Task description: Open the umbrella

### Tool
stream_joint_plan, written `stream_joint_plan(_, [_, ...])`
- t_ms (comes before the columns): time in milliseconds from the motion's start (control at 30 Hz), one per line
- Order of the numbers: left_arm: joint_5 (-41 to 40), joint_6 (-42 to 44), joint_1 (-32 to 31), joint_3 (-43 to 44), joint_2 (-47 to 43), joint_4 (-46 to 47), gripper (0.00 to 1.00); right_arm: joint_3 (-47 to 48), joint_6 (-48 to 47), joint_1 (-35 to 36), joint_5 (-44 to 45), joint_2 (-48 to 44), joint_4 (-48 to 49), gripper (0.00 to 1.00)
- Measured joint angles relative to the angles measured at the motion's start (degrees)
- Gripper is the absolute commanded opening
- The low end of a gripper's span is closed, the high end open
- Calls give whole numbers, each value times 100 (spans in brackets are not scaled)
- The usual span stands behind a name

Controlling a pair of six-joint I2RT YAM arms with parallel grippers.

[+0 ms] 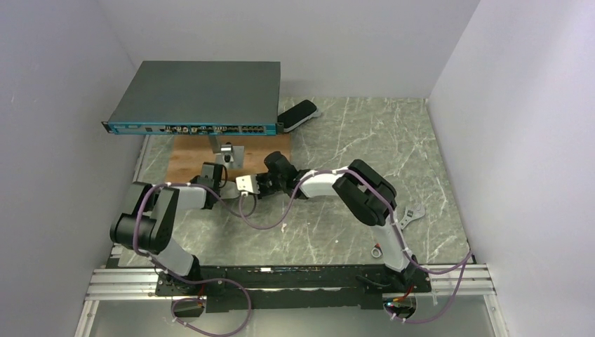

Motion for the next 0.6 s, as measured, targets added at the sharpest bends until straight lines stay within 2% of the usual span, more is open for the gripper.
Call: stream_joint_plan(600, [48, 57, 483, 1169, 1043, 127, 0, 1858, 2, -243, 0, 1084, -662, 0])
